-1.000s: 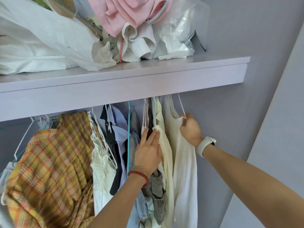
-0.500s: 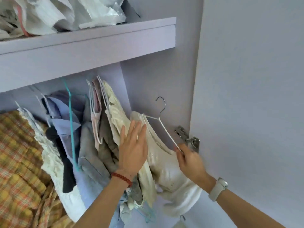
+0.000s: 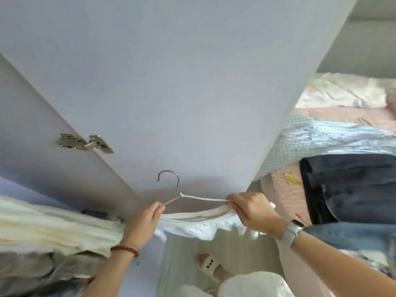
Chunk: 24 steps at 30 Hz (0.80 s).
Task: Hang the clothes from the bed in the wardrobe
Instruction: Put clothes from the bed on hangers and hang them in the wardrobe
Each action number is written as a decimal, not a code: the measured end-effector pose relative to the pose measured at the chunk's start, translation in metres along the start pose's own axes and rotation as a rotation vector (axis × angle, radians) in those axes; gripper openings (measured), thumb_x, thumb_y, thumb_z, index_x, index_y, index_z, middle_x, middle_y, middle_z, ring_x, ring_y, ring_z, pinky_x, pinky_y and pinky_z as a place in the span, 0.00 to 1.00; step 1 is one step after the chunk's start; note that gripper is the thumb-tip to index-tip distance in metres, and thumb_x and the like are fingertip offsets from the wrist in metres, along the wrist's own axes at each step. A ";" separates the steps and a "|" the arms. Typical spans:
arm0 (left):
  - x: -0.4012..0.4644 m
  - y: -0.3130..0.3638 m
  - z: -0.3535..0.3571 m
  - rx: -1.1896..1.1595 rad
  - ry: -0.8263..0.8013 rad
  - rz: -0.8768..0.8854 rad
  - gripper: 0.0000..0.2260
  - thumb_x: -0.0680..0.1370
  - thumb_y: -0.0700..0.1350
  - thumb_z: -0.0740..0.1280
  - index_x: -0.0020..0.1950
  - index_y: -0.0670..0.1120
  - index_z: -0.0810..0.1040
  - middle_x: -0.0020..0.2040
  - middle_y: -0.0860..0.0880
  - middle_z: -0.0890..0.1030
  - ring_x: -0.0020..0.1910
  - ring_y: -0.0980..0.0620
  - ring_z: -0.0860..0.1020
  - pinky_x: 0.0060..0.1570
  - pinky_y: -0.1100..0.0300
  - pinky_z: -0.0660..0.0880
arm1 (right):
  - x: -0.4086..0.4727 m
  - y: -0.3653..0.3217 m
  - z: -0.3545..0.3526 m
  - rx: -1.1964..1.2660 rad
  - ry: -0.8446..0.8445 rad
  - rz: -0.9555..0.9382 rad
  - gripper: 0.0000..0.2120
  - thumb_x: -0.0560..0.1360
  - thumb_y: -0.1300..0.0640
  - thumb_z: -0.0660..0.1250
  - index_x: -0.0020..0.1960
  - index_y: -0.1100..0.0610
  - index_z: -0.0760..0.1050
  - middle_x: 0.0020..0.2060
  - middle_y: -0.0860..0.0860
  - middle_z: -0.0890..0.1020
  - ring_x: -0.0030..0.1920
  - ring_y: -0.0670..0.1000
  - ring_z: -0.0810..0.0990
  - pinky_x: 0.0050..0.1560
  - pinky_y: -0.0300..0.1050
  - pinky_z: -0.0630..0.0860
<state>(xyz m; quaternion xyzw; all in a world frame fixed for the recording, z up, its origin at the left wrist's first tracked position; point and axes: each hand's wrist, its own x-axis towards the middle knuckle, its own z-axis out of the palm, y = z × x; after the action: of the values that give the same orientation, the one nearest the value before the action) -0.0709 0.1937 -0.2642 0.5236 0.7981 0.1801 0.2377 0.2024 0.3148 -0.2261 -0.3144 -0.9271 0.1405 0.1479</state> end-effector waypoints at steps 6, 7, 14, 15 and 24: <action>-0.010 0.068 0.069 -0.168 -0.141 0.182 0.06 0.77 0.45 0.65 0.42 0.45 0.76 0.32 0.54 0.77 0.34 0.49 0.74 0.37 0.58 0.68 | -0.132 0.012 -0.012 -0.056 0.163 0.455 0.08 0.71 0.58 0.62 0.42 0.58 0.79 0.34 0.52 0.82 0.34 0.54 0.81 0.33 0.42 0.75; -0.012 0.084 0.077 -0.187 -0.171 0.217 0.06 0.76 0.46 0.67 0.40 0.45 0.76 0.33 0.53 0.79 0.35 0.49 0.76 0.38 0.57 0.70 | -0.158 0.012 -0.013 -0.045 0.189 0.534 0.07 0.72 0.58 0.62 0.43 0.58 0.79 0.36 0.53 0.82 0.35 0.55 0.81 0.34 0.43 0.75; -0.040 0.228 0.150 -0.123 -0.365 0.625 0.09 0.72 0.49 0.70 0.34 0.51 0.73 0.28 0.59 0.74 0.30 0.55 0.74 0.32 0.61 0.67 | -0.325 -0.013 -0.023 -0.096 0.470 1.139 0.07 0.74 0.54 0.61 0.46 0.53 0.77 0.36 0.50 0.83 0.35 0.55 0.81 0.35 0.45 0.74; -0.050 0.250 0.164 -0.124 -0.397 0.693 0.09 0.72 0.48 0.71 0.35 0.49 0.74 0.28 0.58 0.74 0.30 0.55 0.73 0.32 0.61 0.67 | -0.346 -0.017 -0.028 -0.131 0.522 1.198 0.05 0.74 0.55 0.62 0.45 0.53 0.77 0.35 0.50 0.83 0.34 0.55 0.81 0.34 0.44 0.73; -0.197 0.449 0.293 -0.099 -0.657 1.075 0.13 0.74 0.53 0.68 0.36 0.45 0.75 0.33 0.50 0.79 0.36 0.48 0.75 0.36 0.57 0.69 | -0.558 -0.029 -0.094 -0.513 0.944 1.489 0.17 0.73 0.52 0.58 0.40 0.62 0.79 0.24 0.54 0.79 0.24 0.55 0.77 0.25 0.46 0.73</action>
<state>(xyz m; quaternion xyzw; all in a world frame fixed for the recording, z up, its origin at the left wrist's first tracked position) 0.4990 0.1970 -0.2267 0.8678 0.2996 0.1407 0.3706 0.6445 -0.0396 -0.2334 -0.8783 -0.3314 -0.1538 0.3083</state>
